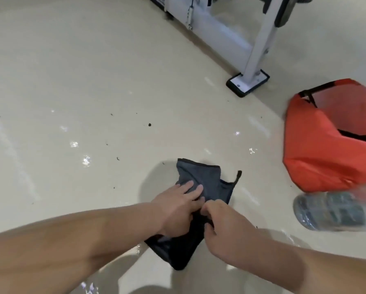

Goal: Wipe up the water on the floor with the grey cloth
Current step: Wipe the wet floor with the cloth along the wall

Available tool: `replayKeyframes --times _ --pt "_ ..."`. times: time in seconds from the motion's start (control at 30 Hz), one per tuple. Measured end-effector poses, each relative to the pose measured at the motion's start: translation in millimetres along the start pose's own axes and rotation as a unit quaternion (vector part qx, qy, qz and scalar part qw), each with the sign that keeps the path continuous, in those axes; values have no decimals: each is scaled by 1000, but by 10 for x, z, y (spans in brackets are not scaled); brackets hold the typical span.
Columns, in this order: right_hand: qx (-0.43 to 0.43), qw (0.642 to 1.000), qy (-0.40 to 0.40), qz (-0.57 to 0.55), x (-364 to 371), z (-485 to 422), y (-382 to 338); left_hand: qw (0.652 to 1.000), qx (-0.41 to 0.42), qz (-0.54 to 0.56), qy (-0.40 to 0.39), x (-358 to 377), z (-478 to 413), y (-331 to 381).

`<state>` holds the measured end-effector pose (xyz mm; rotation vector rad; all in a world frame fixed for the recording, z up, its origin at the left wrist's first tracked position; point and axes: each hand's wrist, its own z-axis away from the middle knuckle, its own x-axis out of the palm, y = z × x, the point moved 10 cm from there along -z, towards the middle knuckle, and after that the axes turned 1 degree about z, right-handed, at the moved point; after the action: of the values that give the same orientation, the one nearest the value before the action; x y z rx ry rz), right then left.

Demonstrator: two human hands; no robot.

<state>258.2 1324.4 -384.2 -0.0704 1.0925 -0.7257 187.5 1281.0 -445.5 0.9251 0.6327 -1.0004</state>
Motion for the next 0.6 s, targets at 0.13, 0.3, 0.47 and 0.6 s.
replayKeyframes --times 0.13,0.3,0.47,0.6 --pt "-19 999 33 -19 274 118 284 995 -13 94 3 -463 -102 -93" --pt "-63 997 44 31 730 -224 53 984 -110 -74 -120 -1007 -289 -106" --pt "40 994 88 45 552 -308 531 976 -140 -136 -97 -1158 -722 180" --pt "214 968 121 49 42 -300 1635 993 -90 -66 31 -1148 -899 498"
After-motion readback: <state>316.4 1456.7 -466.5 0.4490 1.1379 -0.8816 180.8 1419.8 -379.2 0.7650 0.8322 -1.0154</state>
